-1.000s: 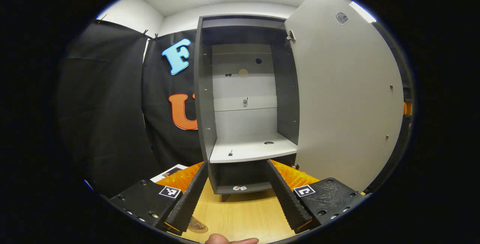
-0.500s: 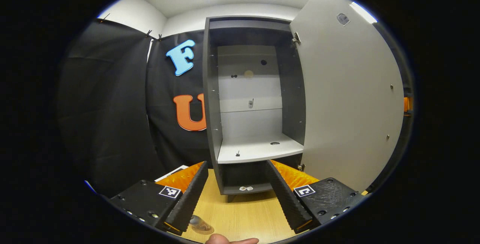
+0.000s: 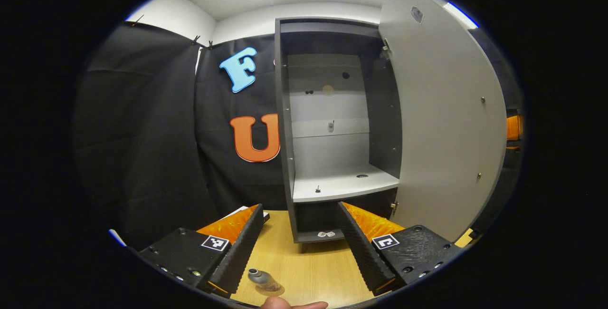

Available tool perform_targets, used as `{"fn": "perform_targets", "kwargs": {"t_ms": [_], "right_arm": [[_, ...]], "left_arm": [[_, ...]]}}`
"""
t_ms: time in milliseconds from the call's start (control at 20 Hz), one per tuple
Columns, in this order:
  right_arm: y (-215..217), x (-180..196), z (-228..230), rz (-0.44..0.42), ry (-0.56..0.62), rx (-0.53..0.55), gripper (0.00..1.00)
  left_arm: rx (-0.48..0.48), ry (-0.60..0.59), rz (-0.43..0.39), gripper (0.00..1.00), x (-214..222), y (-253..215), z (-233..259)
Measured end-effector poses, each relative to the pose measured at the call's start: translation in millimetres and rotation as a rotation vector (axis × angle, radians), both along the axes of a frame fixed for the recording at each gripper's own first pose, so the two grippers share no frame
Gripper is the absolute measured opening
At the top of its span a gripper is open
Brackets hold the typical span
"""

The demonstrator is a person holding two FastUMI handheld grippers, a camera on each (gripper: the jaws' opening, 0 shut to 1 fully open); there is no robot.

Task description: Open the cabinet door with the right hand, grasp the bottle in the cabinet with the left hand and place it on the coaster, then close the cabinet door with the right hand.

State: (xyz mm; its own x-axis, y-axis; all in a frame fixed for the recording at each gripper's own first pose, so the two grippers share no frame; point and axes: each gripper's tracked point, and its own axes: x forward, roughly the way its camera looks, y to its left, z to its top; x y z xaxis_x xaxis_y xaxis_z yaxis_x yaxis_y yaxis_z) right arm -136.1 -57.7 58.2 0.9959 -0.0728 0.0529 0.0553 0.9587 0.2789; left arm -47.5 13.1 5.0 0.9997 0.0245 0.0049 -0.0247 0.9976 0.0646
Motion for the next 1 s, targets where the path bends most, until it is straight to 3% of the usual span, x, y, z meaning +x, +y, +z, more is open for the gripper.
{"fn": "perform_targets", "kwargs": {"t_ms": [350, 600, 850, 1000], "right_arm": [[50.0, 44.9, 4.9, 0.079, -0.002, 0.017, 0.96], [94.2, 101.9, -7.7, 0.15, 0.052, 0.062, 0.96], [132.6, 179.6, -11.6, 0.195, 0.115, 0.01, 0.96], [145.6, 188.3, -5.0, 0.224, 0.098, 0.018, 0.96]], "left_arm": [[0.0, 0.025, 0.054, 0.94, -8.3, 37.1, -14.4], [-0.023, 0.056, 0.102, 0.94, -11.8, 64.7, -29.4], [-0.046, 0.083, 0.142, 0.94, -16.1, 86.7, -40.5], [-0.051, 0.079, 0.171, 0.94, -26.5, 104.1, -39.2]]}}
